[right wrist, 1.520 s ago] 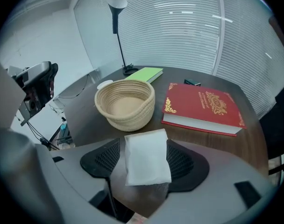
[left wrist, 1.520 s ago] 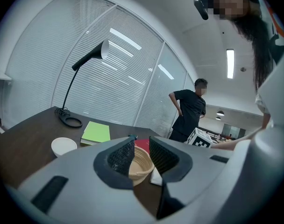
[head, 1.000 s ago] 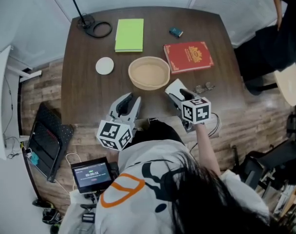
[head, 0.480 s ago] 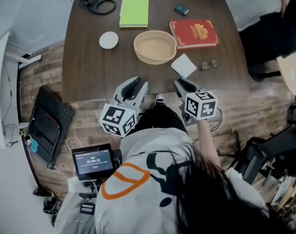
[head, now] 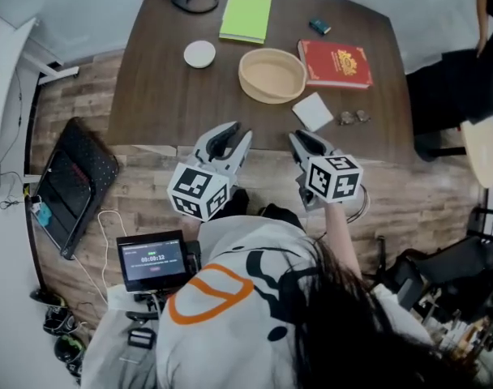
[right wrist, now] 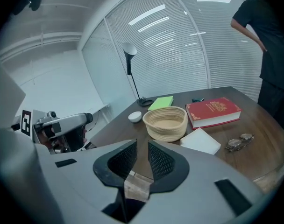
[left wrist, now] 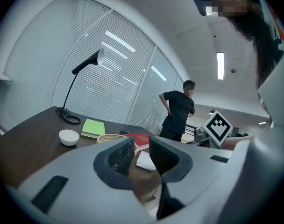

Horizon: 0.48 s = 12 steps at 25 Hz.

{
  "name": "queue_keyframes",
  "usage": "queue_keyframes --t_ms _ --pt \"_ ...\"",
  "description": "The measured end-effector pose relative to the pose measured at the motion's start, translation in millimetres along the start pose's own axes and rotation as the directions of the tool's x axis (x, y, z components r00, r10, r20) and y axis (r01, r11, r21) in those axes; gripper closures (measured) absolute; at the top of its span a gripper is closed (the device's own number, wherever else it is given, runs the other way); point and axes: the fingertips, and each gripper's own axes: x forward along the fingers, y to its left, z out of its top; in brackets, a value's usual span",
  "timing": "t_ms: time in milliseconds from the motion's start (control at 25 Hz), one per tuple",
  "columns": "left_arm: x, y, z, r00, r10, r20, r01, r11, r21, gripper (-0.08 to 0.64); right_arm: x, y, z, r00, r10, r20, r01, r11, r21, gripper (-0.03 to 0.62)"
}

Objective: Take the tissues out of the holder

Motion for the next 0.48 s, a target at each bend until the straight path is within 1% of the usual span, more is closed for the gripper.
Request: queue_keyframes --t_ms 160,200,480 --pt "-2.3 -9.1 -3.4 1.0 0.001 -0.009 0.0 1.0 0.011 0.462 -5.4 2.5 -4.4 1.0 0.012 0.017 -0.012 1.0 0.014 0.513" --pt "-4.8 -16.1 -5.3 1.0 0.001 -0.011 -0.001 1.0 0.014 0.462 -11.5 3.6 -7.7 1.0 0.013 0.025 -0.013 1.0 0.019 0.523" --pt "-10.4 -91.6 -24.4 0.999 -0.027 -0.025 0.028 0.999 0.024 0.462 -80.1 1.2 -34.0 0.997 0.022 0.08 -0.025 0.999 0.043 0.545"
